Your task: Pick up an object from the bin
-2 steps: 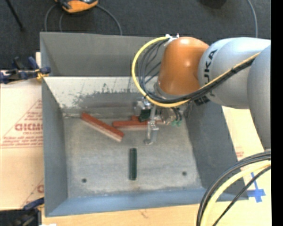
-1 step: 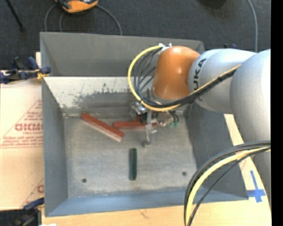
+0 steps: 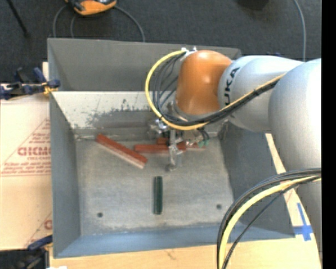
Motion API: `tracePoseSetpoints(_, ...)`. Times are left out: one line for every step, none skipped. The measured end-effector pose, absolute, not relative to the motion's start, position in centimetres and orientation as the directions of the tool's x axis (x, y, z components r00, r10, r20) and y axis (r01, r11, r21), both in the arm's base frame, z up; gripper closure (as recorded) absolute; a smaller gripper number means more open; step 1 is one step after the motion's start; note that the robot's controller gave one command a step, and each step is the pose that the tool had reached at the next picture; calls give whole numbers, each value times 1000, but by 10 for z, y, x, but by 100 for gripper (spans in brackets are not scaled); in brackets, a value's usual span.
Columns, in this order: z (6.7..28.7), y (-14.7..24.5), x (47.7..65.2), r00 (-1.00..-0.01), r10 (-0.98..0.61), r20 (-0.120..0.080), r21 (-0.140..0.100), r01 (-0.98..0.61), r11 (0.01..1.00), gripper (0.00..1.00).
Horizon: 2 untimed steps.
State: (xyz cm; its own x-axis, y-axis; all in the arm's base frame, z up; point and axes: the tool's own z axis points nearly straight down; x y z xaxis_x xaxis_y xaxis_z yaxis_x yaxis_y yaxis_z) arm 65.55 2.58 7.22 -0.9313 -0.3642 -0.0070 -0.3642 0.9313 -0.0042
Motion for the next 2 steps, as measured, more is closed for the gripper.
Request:
tracePoseSetpoints(70,15,649,-957,-289,-5,1,-289,957,0)
tracePoseSetpoints(73,23,656,-933,-359,0,-1,-359,933,100)
